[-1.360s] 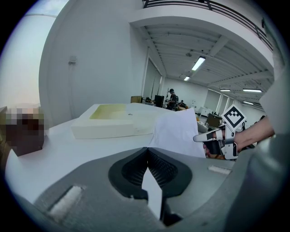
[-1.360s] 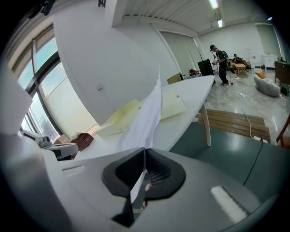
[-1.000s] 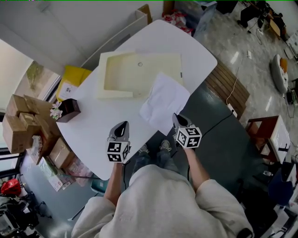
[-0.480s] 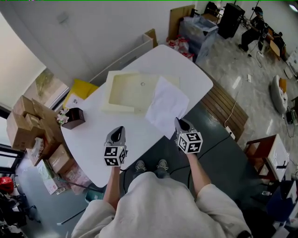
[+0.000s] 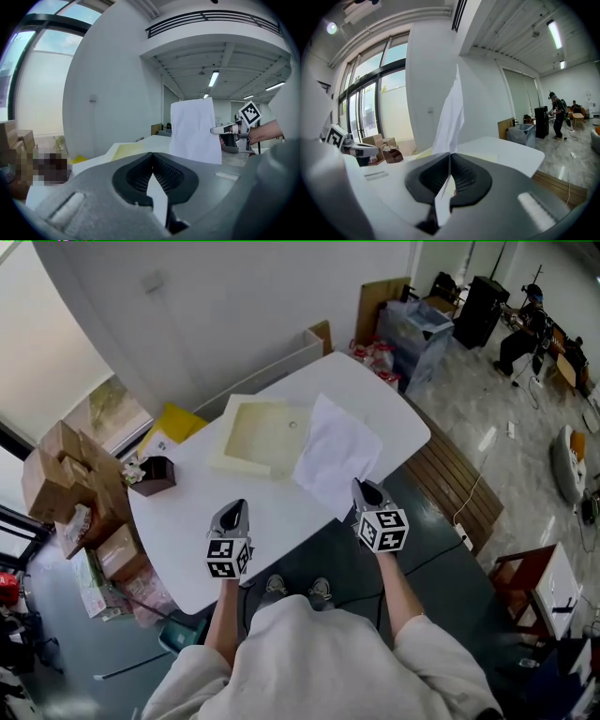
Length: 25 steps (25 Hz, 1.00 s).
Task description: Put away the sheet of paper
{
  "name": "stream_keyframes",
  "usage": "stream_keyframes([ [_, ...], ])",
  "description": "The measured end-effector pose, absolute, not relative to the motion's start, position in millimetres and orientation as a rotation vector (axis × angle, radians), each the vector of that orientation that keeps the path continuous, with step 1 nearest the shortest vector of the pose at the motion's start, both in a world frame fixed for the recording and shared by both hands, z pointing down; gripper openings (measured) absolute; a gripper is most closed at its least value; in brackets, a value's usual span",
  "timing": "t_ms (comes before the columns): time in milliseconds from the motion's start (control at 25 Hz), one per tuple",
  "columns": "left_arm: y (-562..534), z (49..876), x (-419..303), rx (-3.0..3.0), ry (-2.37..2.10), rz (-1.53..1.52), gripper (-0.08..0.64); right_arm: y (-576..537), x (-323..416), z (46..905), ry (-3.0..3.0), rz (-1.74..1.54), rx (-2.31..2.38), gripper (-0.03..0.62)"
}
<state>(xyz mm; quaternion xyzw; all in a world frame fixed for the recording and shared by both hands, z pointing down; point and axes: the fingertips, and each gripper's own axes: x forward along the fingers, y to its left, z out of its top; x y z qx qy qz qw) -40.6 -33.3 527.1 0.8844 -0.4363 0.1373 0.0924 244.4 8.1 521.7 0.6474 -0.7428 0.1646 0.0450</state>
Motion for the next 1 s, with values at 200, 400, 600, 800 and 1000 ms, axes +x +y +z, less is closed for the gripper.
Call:
stream_keyframes([
  [200, -35, 525, -41, 2.615, -1.325, 0.409, 0.005, -5, 246, 517, -2.307, 0.477, 1.957, 0.002],
  [400, -50, 522, -45, 2.611, -1.344, 0.399, 0.005, -19, 245, 516, -2.314, 0.461, 1.956, 0.002],
  [600, -76, 526, -56, 2.591, -1.343, 0.379, 0.005, -42, 238, 517, -2.301, 0.451, 1.966, 0.002],
  [800, -108, 537, -68, 2.568, -1.321, 0.371, 0.005, -71, 230, 512, -2.28, 0.433, 1.978, 0.002],
  [1000, -137, 552, -86, 2.553, -1.29, 0.367, 0.005, -100, 209, 510, -2.261, 0.41, 1.972, 0.002],
])
